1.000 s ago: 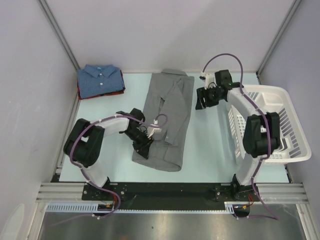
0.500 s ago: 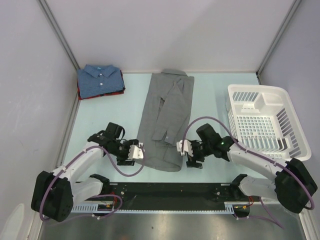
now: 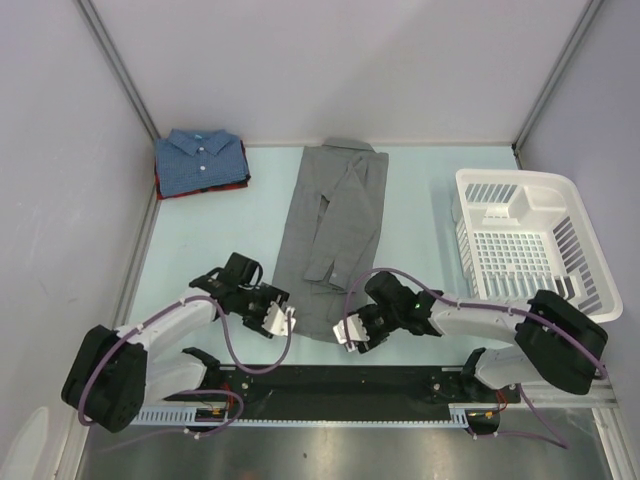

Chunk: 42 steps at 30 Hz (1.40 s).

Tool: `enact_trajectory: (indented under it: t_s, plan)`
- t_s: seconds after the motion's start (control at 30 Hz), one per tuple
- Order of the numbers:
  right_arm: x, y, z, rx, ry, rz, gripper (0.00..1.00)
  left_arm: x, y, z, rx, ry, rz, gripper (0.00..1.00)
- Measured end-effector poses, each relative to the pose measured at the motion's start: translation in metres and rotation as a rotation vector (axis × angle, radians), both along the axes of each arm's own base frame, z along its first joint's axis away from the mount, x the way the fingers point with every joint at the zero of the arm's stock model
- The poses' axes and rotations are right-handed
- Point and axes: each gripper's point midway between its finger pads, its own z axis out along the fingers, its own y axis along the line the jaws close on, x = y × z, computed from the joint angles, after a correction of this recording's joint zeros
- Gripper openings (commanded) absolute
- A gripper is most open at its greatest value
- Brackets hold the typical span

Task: Fold and stack the long sleeve shirts
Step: Fold the shirt

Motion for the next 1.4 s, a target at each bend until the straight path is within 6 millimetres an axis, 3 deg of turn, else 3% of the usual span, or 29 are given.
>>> enact_trajectory:
  t_s: [0.03, 0.07, 0.13, 0.17, 0.2, 0.27, 0.4, 0.6, 0.67, 0.83, 1.0, 1.2, 1.27, 1.4]
  plan:
    - [0.002, 0.005, 0.0, 0.01, -0.018, 0.012, 0.33, 0.001, -0.002, 0.0, -0.002, -0.005, -0.005, 0.58]
    - [0.004, 0.01, 0.0, 0.013, -0.033, 0.019, 0.28, 0.003, -0.004, 0.0, -0.003, -0.011, -0.012, 0.44]
    - [0.009, 0.017, -0.002, 0.018, -0.055, 0.025, 0.1, 0.005, -0.007, -0.002, -0.002, -0.022, -0.024, 0.31]
    - [0.012, 0.02, -0.002, 0.016, -0.064, 0.022, 0.05, 0.006, -0.006, -0.004, 0.013, -0.027, -0.03, 0.18]
    - [0.015, 0.021, -0.003, 0.013, -0.071, 0.018, 0.0, 0.006, -0.007, -0.005, 0.015, -0.026, -0.034, 0.12]
    - [0.017, 0.019, -0.003, 0.005, -0.082, 0.005, 0.0, 0.005, -0.01, -0.008, 0.032, -0.03, -0.05, 0.0]
    - [0.014, 0.005, 0.005, -0.027, -0.09, -0.017, 0.0, -0.012, -0.018, -0.003, 0.043, -0.044, -0.113, 0.0]
    - [-0.003, -0.014, 0.052, 0.041, -0.121, -0.027, 0.0, -0.061, -0.043, 0.027, -0.043, -0.058, -0.25, 0.0]
    - [-0.007, -0.019, 0.06, 0.059, -0.127, -0.033, 0.0, -0.067, -0.041, 0.026, -0.035, -0.024, -0.237, 0.0]
    - [-0.007, -0.027, 0.056, 0.037, -0.097, -0.071, 0.0, -0.064, -0.038, 0.024, -0.012, 0.04, -0.167, 0.0]
    - [0.024, -0.032, 0.066, 0.037, -0.063, -0.196, 0.0, -0.031, -0.046, 0.055, -0.049, 0.095, -0.053, 0.0]
    - [0.1, -0.024, 0.107, 0.102, -0.068, -0.346, 0.0, 0.022, -0.052, 0.09, -0.098, 0.126, 0.062, 0.0]
    - [0.13, -0.019, 0.12, 0.123, -0.076, -0.379, 0.0, 0.054, -0.056, 0.1, -0.109, 0.163, 0.127, 0.0]
    - [0.202, -0.015, 0.133, 0.159, -0.098, -0.446, 0.0, 0.149, -0.063, 0.113, -0.142, 0.194, 0.274, 0.0]
